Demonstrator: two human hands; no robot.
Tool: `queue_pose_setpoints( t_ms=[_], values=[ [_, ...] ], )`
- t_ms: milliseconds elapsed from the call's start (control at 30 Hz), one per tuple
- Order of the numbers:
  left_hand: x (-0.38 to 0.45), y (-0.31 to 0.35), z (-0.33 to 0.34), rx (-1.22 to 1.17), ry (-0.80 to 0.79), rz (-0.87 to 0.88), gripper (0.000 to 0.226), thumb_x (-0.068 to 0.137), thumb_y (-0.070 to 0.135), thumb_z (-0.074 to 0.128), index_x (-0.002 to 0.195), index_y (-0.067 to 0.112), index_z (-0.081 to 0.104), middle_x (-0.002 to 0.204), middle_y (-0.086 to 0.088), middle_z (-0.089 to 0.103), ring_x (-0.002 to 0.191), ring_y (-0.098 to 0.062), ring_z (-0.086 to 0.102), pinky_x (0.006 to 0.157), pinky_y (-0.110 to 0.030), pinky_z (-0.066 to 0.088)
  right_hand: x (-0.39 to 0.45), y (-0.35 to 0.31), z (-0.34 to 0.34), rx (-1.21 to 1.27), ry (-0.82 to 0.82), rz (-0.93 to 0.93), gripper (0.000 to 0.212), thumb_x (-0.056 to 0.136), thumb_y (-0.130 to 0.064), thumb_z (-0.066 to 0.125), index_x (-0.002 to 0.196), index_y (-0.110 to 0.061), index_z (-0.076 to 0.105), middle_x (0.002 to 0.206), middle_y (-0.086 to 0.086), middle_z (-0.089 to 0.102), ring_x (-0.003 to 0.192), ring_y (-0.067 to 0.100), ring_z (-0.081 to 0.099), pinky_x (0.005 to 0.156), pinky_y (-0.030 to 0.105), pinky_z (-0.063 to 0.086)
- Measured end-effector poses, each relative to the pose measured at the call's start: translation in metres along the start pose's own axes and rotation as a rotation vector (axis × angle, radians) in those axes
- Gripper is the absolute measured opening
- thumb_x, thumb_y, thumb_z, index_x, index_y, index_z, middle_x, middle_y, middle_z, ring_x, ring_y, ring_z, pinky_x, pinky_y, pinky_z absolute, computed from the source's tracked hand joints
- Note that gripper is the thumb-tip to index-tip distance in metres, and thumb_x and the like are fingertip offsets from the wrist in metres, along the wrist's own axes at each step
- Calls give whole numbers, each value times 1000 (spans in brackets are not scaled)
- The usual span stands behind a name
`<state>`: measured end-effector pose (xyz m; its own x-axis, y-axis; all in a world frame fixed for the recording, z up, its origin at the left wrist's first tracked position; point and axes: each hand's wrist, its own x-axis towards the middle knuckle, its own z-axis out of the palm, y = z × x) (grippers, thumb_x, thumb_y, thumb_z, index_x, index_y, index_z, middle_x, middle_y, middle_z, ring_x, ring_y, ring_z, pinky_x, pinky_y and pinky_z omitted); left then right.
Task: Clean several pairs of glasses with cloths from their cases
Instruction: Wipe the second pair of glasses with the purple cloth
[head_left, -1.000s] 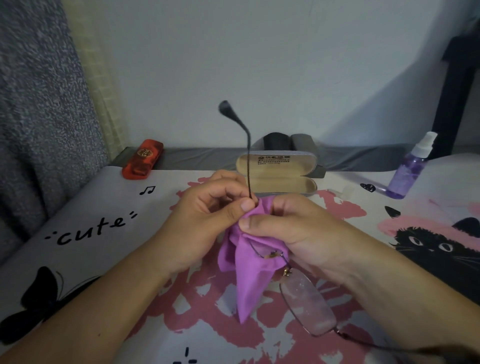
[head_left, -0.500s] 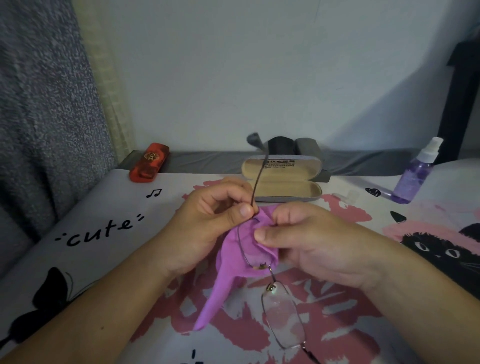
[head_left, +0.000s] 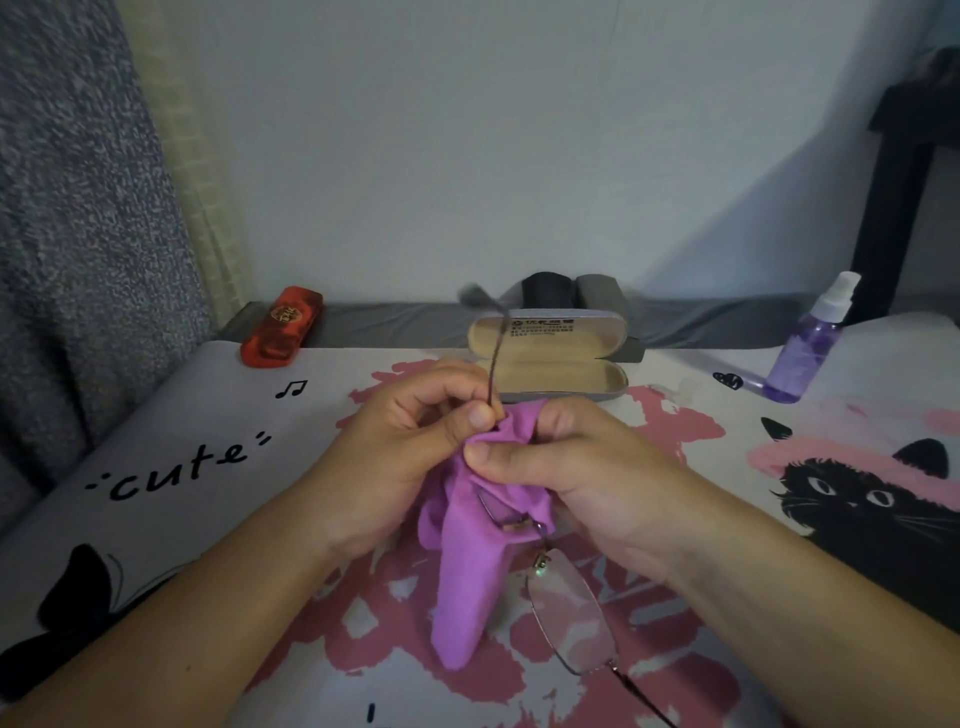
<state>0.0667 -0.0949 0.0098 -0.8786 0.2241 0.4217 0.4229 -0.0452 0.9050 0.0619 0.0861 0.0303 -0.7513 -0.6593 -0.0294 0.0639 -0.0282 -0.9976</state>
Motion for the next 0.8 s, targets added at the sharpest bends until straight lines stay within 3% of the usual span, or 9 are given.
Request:
queue_pose_setpoints(
  t_ms=[100, 300, 333, 400, 467, 533, 567, 667, 800],
  values=[
    [1, -1, -3, -21, 25, -21, 24, 84, 36, 77, 91, 14, 74, 100, -11, 62, 98, -24, 60, 93, -34, 49, 0, -2, 0, 29, 48, 3, 22, 94, -15, 65, 91, 6, 71, 88, 24, 69, 80, 29, 68, 68, 30, 60],
    [1, 3, -5, 109, 128, 113, 7, 89, 39, 70, 89, 34, 75, 91, 9, 65, 89, -11, 60, 85, -23, 46, -2, -11, -18, -14, 203, 84, 21, 98, -22, 58, 96, -8, 74, 82, 1, 75, 79, 14, 71, 89, 35, 58],
    [2, 6, -8, 150, 160, 149, 7, 91, 38, 69, 88, 36, 75, 89, 12, 64, 87, -10, 59, 84, -22, 45, -4, -17, -26, -146, 285, 56, 20, 99, -23, 59, 95, -11, 74, 76, -5, 74, 74, 7, 70, 88, 28, 57],
    [2, 10, -13, 235, 221, 194, 13, 91, 31, 66, 88, 40, 75, 89, 12, 66, 86, -8, 61, 83, -20, 46, -9, -27, -46, -670, 492, -82, 24, 99, -17, 61, 77, -20, 70, 52, -10, 61, 49, 1, 59, 60, 11, 46],
    [1, 13, -13, 277, 229, 226, 15, 91, 28, 65, 88, 39, 76, 89, 9, 66, 86, -8, 61, 82, -20, 47, -12, -34, -62, -1186, 672, -283, 29, 95, -11, 64, 71, -26, 56, 45, -11, 49, 43, 6, 49, 47, 23, 39],
    [0, 16, -8, 288, 213, 231, 13, 90, 27, 66, 86, 36, 74, 87, 7, 65, 84, -9, 61, 80, -20, 48, -15, -39, -67, -1303, 747, -435, 12, 94, -12, 61, 93, -24, 62, 55, -4, 57, 49, 18, 53, 51, 30, 43],
    [0, 17, -6, 292, 203, 225, 11, 90, 25, 68, 86, 34, 73, 87, 7, 64, 83, -8, 61, 79, -18, 48, -15, -40, -69, -1287, 762, -505, 17, 95, -10, 58, 105, -22, 65, 62, -4, 61, 52, 20, 54, 54, 31, 44],
    [-2, 16, -4, 284, 189, 207, 2, 89, 24, 71, 88, 25, 71, 87, 11, 64, 83, -4, 60, 78, -15, 46, -12, -38, -65, -1186, 620, -652, 33, 94, 0, 46, 107, -11, 75, 83, -13, 58, 68, 11, 52, 66, 25, 42],
    [0, 11, -6, 256, 202, 192, 11, 90, 27, 66, 90, 18, 73, 87, 7, 63, 83, -9, 59, 79, -20, 46, -9, -26, -54, -1262, 256, -488, 33, 83, 8, 60, 74, -21, 73, 79, -13, 59, 72, 9, 56, 67, 29, 43]
  ],
)
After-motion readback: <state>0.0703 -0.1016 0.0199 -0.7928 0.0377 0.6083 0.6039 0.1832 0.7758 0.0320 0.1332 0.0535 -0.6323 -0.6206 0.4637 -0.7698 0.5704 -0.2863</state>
